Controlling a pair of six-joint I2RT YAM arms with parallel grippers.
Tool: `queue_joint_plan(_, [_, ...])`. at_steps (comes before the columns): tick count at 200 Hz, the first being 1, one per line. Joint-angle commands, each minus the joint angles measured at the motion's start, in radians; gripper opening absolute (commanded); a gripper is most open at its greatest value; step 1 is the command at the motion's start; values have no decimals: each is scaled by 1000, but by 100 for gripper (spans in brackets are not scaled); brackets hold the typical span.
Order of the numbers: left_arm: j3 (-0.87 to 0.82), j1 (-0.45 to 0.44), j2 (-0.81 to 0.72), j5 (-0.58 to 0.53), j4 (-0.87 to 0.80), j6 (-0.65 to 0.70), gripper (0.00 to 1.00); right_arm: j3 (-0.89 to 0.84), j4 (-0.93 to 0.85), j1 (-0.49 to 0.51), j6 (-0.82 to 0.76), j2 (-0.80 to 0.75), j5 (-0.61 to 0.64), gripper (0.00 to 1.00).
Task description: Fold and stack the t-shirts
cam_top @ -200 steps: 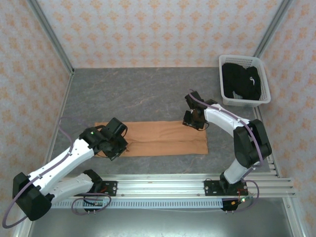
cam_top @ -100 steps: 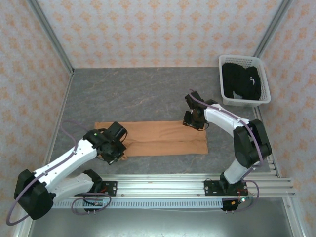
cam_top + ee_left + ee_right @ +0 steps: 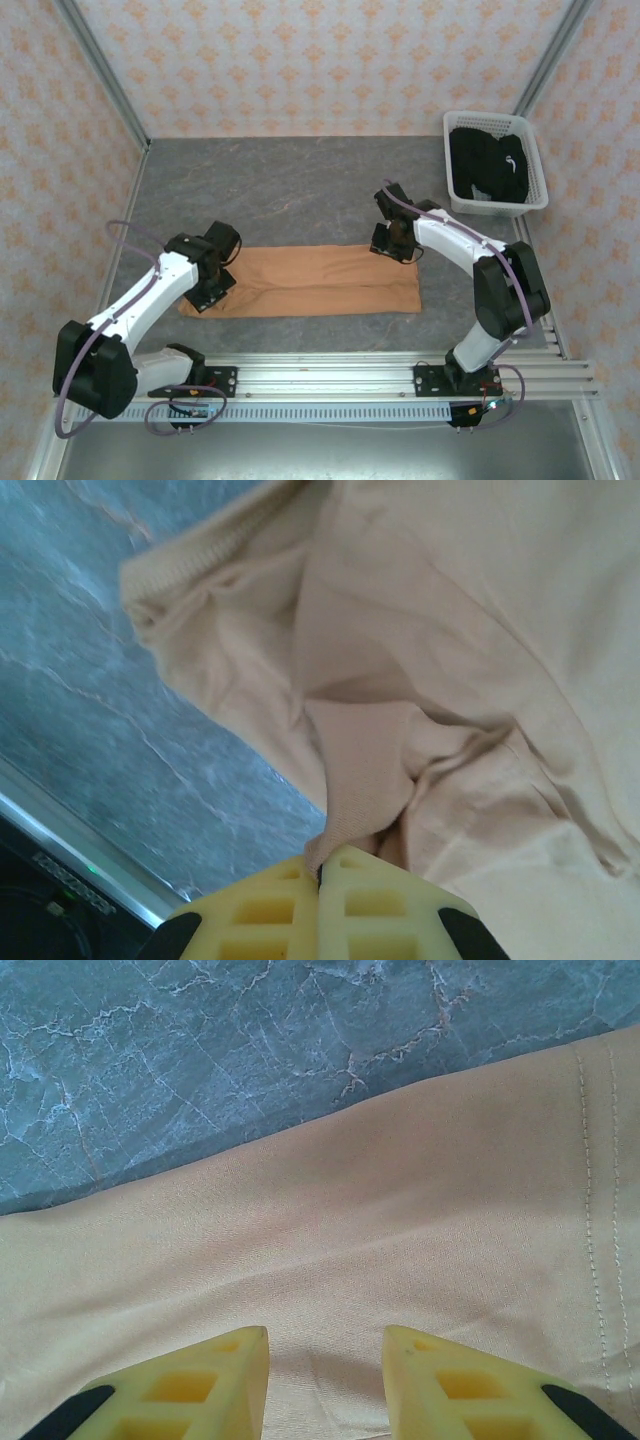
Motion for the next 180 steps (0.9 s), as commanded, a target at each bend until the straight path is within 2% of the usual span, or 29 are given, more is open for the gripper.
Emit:
queue_joint_plan(1, [37,36,41,-111,-30,75,0,9,-24,3,3,-20,32,36])
queue_joint_plan(50, [-17,102,106,-176,15,76,0,-48,-9,-3,20,-45,51,36])
queue_joint_plan(94, [-53,167,188,-153,126,51,1,-86,4,-6,36,-59,57,36])
queue_joint_plan(110, [-51,170,242,-136,161,54,11,-98,6,-10,43,-66,62,36])
queue_joint_plan(121, [-38,176,275,-141,169,55,24,-106,7,-14,49,-72,61,36])
queue_joint_plan(129, [-26,185,291,-156,168,59,38,-111,6,-17,52,-76,62,36])
queue_joint_plan(137, [-15,197,299,-173,170,65,45,-115,7,-20,56,-82,61,36])
queue_joint_plan(161, [52,210,277,-221,121,82,51,-130,1,-45,64,-100,63,36])
queue_joint_plan(180, [90,185,166,-235,43,72,58,-136,-10,-83,62,-116,65,37])
